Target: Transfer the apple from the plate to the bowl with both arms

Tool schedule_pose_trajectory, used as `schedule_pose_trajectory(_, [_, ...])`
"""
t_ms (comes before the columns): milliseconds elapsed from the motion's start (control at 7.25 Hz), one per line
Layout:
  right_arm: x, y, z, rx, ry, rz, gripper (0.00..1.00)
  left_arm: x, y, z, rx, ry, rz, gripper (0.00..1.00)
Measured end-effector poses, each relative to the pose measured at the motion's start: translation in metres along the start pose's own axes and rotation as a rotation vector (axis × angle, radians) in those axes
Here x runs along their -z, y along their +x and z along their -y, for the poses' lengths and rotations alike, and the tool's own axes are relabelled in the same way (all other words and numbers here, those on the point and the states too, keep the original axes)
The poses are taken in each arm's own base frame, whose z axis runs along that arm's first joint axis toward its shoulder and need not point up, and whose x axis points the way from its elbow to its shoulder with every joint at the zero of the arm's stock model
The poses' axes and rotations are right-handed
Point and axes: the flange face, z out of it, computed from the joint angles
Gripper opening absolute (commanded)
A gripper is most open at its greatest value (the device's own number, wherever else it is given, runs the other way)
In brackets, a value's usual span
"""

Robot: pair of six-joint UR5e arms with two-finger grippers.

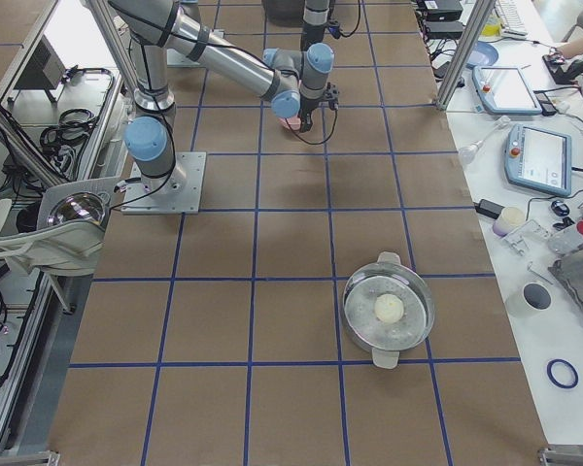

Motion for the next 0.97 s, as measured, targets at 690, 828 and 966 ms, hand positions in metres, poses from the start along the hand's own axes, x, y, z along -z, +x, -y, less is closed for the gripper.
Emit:
schedule_pose_trajectory(690, [0.081,0.088,0.000,-0.116,0.001,-0.124,1.00,-0.057,0.058,-0.054,0.103,0.005,-0.017,0.00])
schedule_pose_trajectory(828, [0.089,0.089,-0.005,-0.119,-0.002,-0.132,1.00,-0.069,0.063,-0.058,0.104,0.004,-0.016,0.00])
schedule_pose_trajectory(966, [0.097,0.089,-0.007,-0.120,0.004,-0.136,1.00,-0.080,0.065,-0.061,0.105,-0.001,-0.007,0.00])
